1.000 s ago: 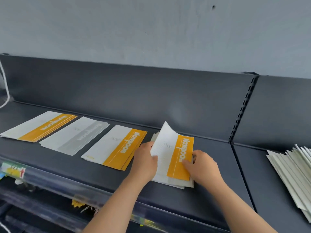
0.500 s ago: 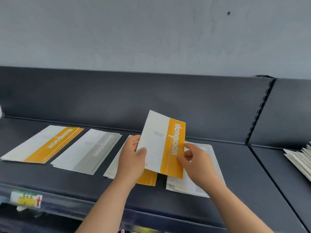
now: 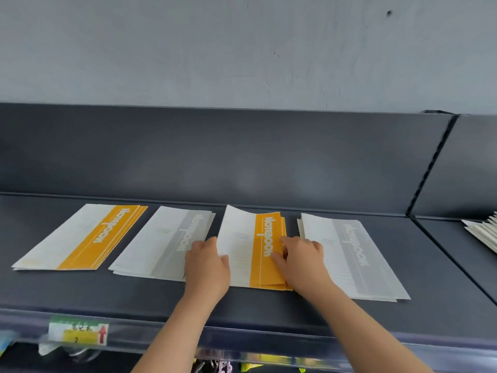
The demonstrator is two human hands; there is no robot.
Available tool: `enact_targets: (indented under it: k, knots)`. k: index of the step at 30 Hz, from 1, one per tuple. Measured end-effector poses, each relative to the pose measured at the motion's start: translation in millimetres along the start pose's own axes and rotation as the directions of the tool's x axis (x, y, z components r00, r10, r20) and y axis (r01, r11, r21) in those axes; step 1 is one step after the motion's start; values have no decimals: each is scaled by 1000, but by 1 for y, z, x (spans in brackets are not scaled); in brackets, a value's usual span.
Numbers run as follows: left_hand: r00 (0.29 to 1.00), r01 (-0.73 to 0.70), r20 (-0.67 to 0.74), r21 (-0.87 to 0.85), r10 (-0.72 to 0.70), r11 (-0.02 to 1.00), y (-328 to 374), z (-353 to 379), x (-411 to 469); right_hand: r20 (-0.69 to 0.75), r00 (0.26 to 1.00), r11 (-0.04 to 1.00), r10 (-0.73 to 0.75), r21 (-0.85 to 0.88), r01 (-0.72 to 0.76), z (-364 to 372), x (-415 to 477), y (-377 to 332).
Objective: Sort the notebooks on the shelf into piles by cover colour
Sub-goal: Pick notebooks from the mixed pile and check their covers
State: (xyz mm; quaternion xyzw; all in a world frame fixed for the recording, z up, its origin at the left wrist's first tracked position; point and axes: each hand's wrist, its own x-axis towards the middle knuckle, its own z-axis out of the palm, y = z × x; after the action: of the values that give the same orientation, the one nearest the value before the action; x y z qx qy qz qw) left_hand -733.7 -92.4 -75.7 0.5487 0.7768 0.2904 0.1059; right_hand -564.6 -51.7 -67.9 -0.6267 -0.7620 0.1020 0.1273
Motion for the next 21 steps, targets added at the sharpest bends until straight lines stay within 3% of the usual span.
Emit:
enact_targets:
  k: [4,7,10,21]
  knots:
    - [997,-74,0,87,75,993,-1,-5,-4,-48,999,998,-12,-56,9,0,-5,-2]
    - [989,-143,-21,141,147,980,2,-12,-5,-149,988,1000,-29,6,31,-6,-10,0]
    - [976,-214,-25,98,217,972,14,-15,-8,-216,976,996,-14,77,32,-19,-20,9]
    - [877,-480,8,-38,480,877,114,26,-45,-329,937,992,119,4,-124,-71,-85,100]
